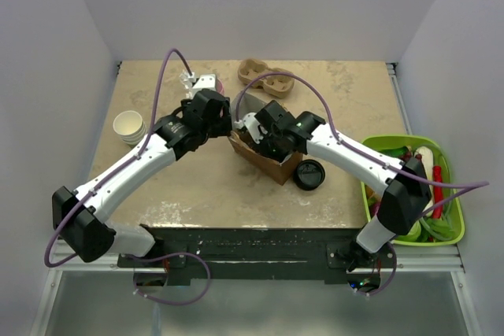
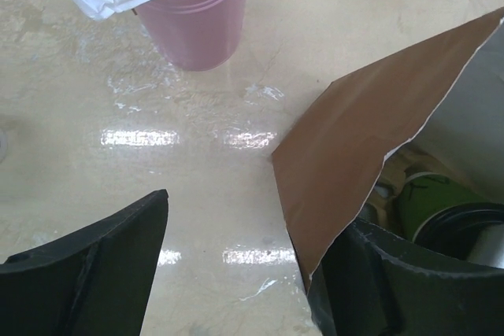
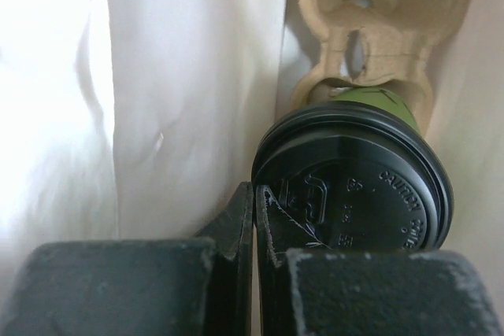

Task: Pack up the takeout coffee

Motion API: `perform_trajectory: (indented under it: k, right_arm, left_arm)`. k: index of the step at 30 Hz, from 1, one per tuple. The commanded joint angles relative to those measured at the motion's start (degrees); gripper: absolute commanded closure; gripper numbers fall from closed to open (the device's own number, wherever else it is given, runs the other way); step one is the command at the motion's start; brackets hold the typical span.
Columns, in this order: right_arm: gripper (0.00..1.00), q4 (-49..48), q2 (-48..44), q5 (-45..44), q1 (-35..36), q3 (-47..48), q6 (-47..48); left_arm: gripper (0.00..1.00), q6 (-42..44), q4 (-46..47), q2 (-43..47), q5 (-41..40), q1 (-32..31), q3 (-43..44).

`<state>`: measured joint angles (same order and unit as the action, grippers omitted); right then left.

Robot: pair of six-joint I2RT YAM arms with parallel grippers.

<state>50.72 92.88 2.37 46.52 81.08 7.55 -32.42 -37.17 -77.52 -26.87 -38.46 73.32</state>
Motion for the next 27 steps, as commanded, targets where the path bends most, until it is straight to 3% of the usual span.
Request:
perform_trajectory:
  k: [1, 27]
  right_arm:
    - [1.0, -2.2, -3.58, -1.67, -0.64, -0.13, -0.17]
    - [1.0, -5.54, -5.52, 1.23, -5.74, -3.82, -0.34]
  left_arm:
    - [0.21, -1.41, -1.5, -0.44, -3.62, -0.39, 2.18]
    - [0.22, -1.24, -2.91, -0.18, -4.24, -0.39, 2.27]
